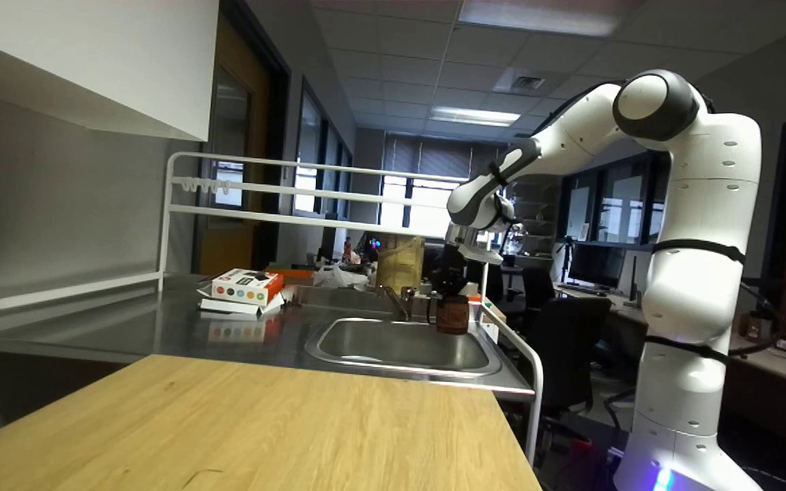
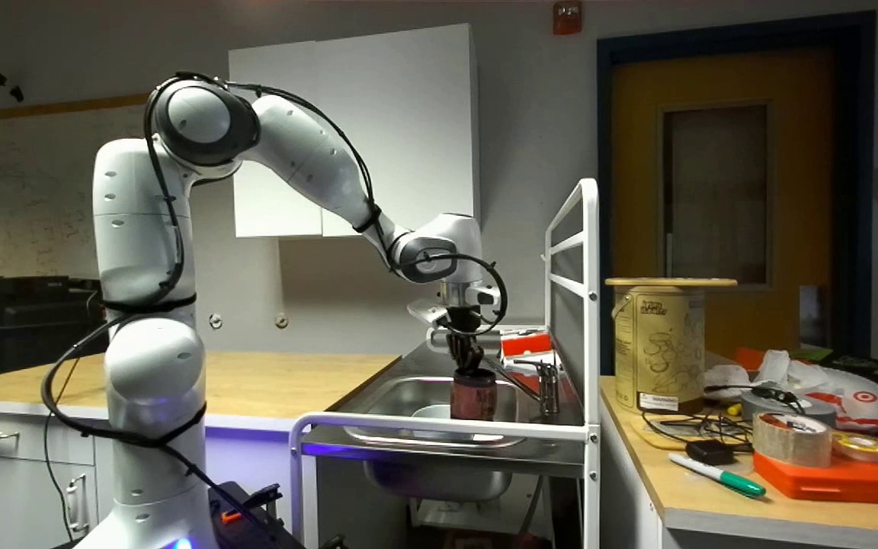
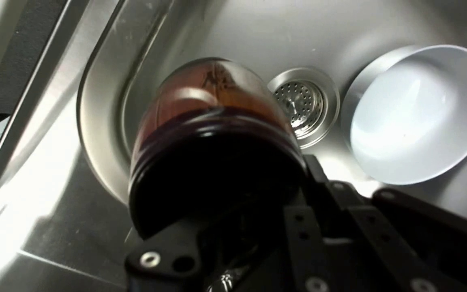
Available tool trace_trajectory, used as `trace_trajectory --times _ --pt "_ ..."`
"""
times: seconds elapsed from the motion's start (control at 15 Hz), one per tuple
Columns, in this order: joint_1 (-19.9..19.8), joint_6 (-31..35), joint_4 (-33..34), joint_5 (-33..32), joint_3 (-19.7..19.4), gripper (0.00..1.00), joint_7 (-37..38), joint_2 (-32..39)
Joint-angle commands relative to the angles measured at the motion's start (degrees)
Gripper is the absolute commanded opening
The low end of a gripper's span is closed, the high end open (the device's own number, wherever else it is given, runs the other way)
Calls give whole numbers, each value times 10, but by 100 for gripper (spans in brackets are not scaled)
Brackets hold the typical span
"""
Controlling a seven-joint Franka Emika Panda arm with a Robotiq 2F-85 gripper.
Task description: Place the brown mug in the sink
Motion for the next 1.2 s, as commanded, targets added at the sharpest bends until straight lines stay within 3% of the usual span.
trace_trajectory --times 0.0,0.27,0.53,1.13 --pt "20 63 -57 -7 16 6 1 -24" --pt "50 142 -75 -3 42 6 6 17" --pt "69 173 -69 -4 61 6 15 68" --pt "52 195 -80 30 68 6 -6 124"
